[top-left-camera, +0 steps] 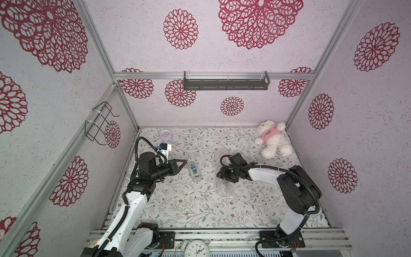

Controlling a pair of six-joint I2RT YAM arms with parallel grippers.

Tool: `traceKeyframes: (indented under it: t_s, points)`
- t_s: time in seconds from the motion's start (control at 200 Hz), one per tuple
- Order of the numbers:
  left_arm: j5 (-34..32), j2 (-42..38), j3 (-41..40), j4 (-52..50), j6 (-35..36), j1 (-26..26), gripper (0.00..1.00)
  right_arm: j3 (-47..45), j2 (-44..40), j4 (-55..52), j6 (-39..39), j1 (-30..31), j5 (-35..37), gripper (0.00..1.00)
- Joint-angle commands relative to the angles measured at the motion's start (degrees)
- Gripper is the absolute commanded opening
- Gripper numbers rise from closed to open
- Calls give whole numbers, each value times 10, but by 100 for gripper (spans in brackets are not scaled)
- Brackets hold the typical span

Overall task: Wrap wine bottles in bubble wrap
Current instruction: Adjust the bubble wrap at the center of the board.

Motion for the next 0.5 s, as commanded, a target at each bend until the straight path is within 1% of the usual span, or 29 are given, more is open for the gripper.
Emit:
traceKeyframes:
  t_s: [0.0,0.1,0.14,0.235,0.295,0.38,0.495]
  points:
    - [-12,6,-32,56,-74,3,0,13,14,-83,-31,37,49,53]
    - [-37,9,-70,135,-129,-5,0,35,14,-98,-48,59,84,49]
    - [-58,11,-80,155,-144,-14,0,42,14,-104,-56,66,94,47]
    - [-104,22,-86,189,-160,-44,0,61,16,-122,-79,80,125,40]
    - [-117,32,-85,204,-166,-57,0,72,17,-138,-99,88,149,36]
    - [-119,41,-79,215,-174,-60,0,90,19,-173,-133,100,212,31]
    - [-124,43,-60,177,-166,-51,0,125,27,-234,-191,121,327,29]
